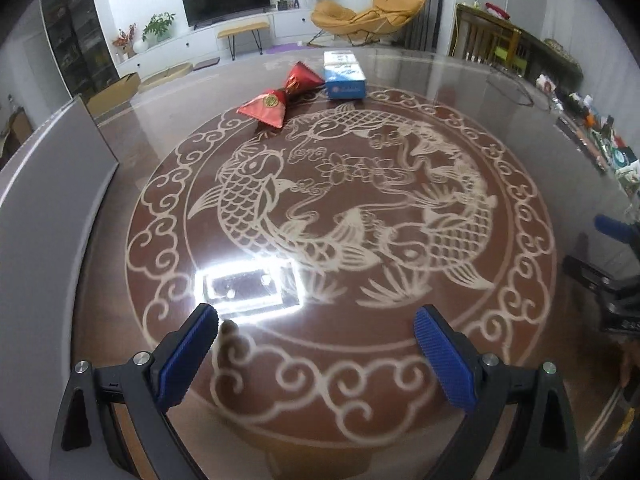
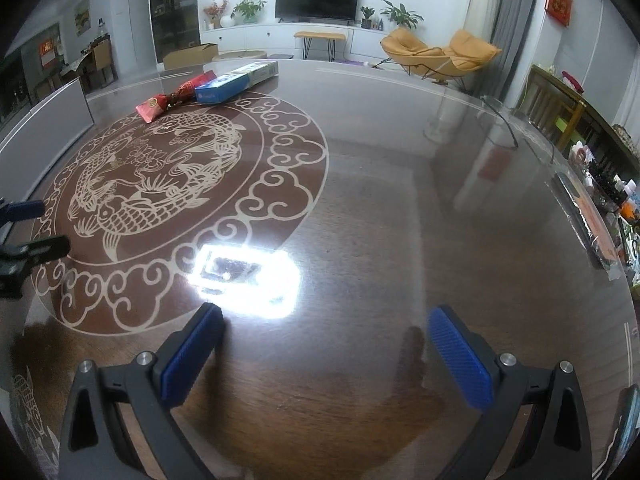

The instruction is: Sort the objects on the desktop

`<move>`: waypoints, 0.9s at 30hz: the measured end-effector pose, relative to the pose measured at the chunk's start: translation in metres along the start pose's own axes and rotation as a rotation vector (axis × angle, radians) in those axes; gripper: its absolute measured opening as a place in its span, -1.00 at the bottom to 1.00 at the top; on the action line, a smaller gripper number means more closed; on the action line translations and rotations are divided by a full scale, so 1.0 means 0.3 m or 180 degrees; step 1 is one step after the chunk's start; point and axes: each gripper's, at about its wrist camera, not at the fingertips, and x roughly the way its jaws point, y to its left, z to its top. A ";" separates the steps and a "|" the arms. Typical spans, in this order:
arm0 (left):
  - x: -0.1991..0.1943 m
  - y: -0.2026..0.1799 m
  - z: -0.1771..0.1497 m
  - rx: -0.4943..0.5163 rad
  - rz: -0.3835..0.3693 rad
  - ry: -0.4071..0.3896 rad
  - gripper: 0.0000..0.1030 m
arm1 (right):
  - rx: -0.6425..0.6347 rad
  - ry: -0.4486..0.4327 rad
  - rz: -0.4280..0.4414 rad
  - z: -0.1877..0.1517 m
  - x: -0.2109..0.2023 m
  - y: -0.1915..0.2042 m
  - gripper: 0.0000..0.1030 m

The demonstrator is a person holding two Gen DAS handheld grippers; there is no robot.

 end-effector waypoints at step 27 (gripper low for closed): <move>0.149 0.146 0.227 -0.0092 -0.0064 0.0023 1.00 | 0.0126 0.0081 0.0189 0.003 0.016 -0.014 1.00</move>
